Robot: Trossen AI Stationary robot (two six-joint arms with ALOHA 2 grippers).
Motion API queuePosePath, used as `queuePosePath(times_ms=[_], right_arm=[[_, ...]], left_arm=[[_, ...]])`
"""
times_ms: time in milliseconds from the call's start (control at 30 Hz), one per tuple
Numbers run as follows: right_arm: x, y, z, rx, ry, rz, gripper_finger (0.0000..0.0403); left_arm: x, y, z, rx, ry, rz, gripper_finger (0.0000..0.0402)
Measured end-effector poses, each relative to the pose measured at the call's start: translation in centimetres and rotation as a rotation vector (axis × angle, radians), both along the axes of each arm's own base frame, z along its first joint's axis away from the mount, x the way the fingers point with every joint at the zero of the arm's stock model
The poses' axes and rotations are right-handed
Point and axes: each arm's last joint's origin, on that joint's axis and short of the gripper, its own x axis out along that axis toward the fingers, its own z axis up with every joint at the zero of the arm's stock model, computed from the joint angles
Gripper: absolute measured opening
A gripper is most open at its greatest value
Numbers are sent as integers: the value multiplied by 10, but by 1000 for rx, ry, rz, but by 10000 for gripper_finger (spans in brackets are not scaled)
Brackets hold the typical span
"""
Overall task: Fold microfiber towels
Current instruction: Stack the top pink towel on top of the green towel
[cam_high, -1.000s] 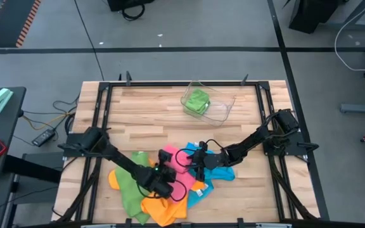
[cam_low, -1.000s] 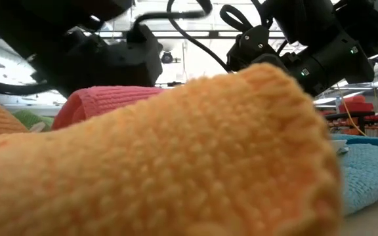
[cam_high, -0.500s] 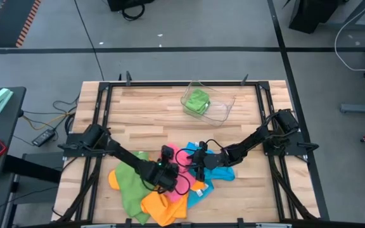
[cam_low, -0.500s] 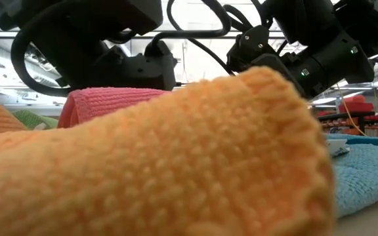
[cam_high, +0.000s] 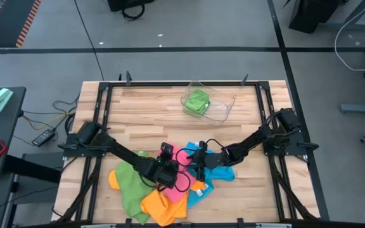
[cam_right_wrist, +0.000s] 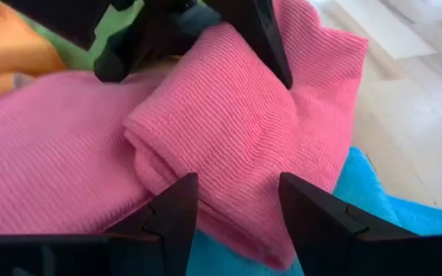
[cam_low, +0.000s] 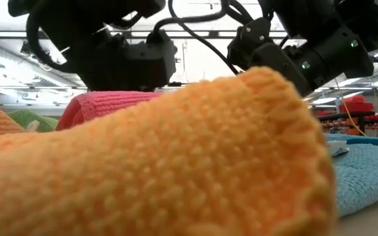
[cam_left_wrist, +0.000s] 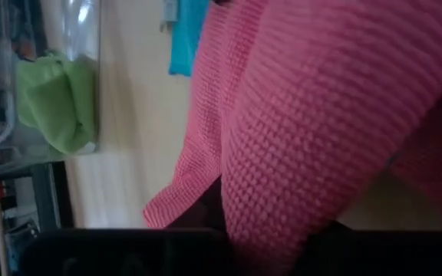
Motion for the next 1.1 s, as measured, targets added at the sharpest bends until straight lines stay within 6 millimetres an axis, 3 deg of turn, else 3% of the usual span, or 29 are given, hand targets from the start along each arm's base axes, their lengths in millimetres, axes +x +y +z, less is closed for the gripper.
queuePosePath(times_ms=[167,333,500,867,1100], right_arm=[[-5,-2,14,-19,11,8,193],[-14,-6,31,-61,49,-29,193],[-20,-8,47,-84,34,-25,193],[-45,-21,83,-184,71,-90,193],[-50,-21,105,-188,-28,-91,193]], left_arm=[[-1,2,9,13,10,-26,16],[0,8,20,-4,-14,-12,36],[2,16,25,-99,13,-16,27],[7,44,53,-71,14,-52,33],[14,63,58,-60,-14,-28,21]])
